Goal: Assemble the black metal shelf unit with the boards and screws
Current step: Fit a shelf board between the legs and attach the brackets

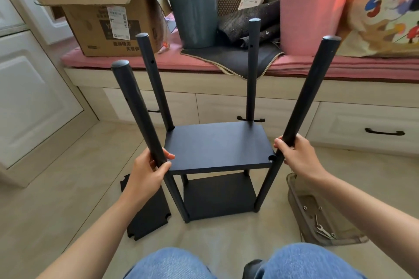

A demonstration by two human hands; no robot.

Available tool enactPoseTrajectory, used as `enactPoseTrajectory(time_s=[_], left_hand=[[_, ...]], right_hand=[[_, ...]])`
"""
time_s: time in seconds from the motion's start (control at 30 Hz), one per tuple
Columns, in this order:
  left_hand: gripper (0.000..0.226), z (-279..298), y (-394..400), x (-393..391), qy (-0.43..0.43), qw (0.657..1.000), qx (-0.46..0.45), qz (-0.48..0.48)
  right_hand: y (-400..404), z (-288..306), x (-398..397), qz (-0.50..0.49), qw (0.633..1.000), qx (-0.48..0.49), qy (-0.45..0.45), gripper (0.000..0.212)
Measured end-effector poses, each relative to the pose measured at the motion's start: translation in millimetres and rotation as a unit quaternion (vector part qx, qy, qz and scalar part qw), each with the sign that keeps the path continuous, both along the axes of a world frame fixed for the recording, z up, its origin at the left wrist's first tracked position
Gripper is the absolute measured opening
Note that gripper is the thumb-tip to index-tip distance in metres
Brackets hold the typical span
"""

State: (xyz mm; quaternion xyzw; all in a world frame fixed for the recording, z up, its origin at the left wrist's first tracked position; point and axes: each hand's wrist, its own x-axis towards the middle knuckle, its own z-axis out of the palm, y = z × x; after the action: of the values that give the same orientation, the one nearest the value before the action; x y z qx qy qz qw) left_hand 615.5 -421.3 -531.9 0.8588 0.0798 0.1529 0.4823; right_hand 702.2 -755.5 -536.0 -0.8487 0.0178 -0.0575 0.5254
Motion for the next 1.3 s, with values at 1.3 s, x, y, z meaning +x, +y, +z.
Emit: enactPoseTrajectory(time_s=[1.3], left_hand=[[0.027, -33.0, -135.0, 22.3, 0.134, 0.737, -0.661, 0.040]], right_hand=[[22.4, 13.4, -50.9, 0.184, 0.970, -0.155, 0.029, 0.020]])
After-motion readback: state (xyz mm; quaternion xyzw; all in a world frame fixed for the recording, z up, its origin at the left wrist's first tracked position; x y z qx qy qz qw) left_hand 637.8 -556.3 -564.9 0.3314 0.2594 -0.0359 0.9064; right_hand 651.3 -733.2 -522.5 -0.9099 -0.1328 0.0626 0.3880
